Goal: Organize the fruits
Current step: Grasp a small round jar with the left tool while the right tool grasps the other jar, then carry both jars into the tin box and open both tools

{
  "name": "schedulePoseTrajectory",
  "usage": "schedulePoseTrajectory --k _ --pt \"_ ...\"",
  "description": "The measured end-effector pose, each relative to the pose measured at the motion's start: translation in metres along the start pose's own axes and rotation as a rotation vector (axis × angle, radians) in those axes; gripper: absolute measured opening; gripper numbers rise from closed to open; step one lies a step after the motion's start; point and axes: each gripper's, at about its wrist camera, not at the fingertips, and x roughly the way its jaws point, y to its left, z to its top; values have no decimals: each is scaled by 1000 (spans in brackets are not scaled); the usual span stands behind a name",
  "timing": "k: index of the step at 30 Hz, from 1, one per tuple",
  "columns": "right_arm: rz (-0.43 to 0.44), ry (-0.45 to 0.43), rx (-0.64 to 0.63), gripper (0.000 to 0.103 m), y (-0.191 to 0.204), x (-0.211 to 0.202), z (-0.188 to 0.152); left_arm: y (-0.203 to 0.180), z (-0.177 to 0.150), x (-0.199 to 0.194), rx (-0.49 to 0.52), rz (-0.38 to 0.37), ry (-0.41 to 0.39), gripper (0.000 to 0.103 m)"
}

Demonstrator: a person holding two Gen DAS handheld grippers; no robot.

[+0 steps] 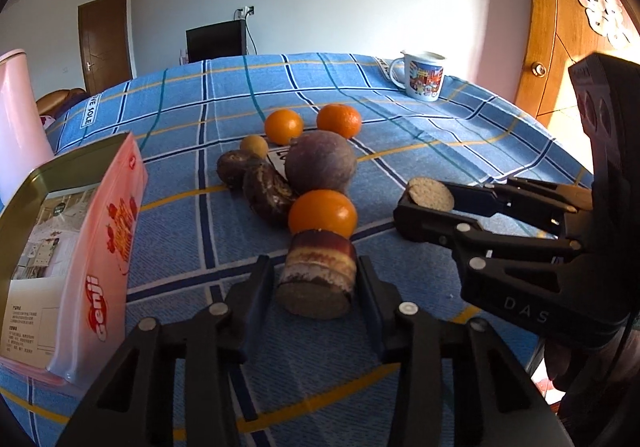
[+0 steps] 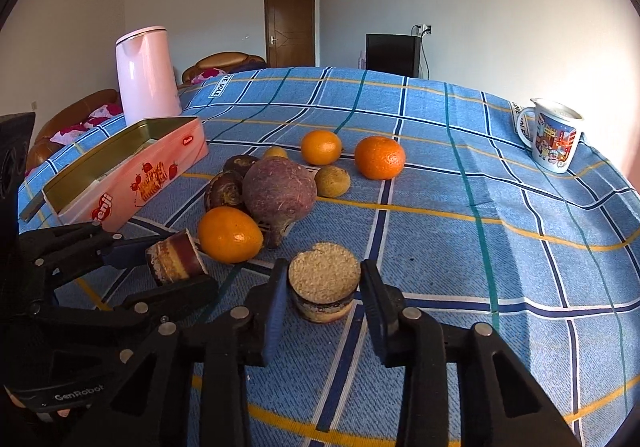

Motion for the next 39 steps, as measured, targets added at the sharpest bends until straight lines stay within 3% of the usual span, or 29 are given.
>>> schedulePoseTrajectory --k 2,23,33,39 --pt "7 -4 1 35 -1 -1 0 0 -1 -1 0 -2 -2 38" --pt "43 -225 -20 35 14 -41 17 13 10 -36 5 51 -141 36" --pt "81 -293 -53 35 29 -51 34 33 19 -68 -17 135 -246 36" --pt "108 -321 -93 35 47 -51 49 56 21 -75 -60 174 -268 36"
